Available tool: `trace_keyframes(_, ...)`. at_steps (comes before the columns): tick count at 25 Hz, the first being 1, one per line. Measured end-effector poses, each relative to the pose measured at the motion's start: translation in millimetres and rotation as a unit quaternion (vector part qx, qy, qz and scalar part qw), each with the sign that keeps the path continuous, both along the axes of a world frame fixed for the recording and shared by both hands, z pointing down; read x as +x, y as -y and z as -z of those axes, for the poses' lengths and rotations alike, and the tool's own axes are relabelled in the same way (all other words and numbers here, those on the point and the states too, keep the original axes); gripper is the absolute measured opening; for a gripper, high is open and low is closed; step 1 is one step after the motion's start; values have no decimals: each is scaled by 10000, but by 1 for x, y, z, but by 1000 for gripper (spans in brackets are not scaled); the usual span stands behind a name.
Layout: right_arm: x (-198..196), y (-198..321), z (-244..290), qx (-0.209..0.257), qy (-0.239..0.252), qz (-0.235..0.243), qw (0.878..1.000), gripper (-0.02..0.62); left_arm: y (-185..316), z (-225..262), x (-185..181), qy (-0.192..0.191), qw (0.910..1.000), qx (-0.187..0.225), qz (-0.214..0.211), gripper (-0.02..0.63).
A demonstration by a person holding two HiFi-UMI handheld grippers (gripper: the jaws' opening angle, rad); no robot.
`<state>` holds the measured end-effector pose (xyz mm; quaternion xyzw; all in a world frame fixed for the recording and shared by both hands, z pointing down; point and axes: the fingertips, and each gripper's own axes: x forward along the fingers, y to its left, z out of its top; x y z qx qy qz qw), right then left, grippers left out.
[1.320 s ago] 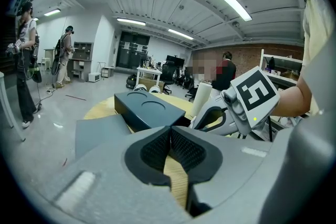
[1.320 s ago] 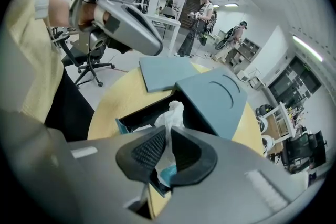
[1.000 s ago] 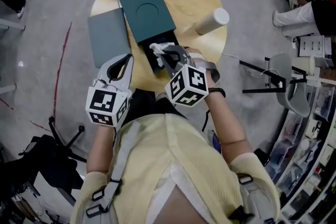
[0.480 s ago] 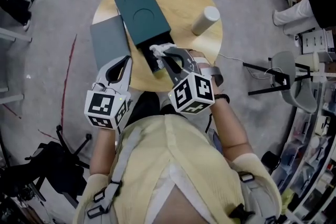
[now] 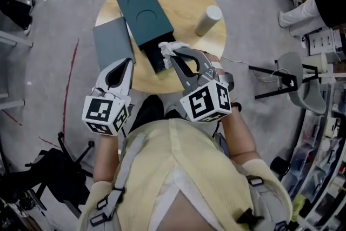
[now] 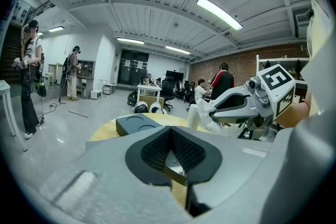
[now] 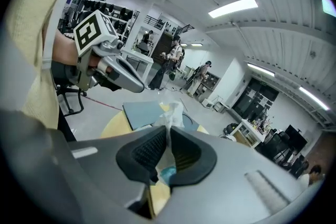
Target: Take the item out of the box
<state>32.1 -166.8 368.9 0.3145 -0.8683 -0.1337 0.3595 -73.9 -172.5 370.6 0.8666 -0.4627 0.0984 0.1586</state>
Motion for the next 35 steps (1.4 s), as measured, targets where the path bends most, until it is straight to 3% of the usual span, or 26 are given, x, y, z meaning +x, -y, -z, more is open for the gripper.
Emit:
trace_keyframes(13, 12, -6, 9, -185, 696, -437, 9964, 23, -7, 10, -2, -441, 9989, -140, -58, -3)
trace_keyframes(21, 13, -5, 23, -127, 1000, -482, 9937, 21, -5, 16, 0, -100, 9999, 81, -11, -2)
trace_keyframes(35, 15, -4, 34, -163, 1458, -607, 9873, 21, -4, 21, -3, 12, 9997, 240, 38, 0)
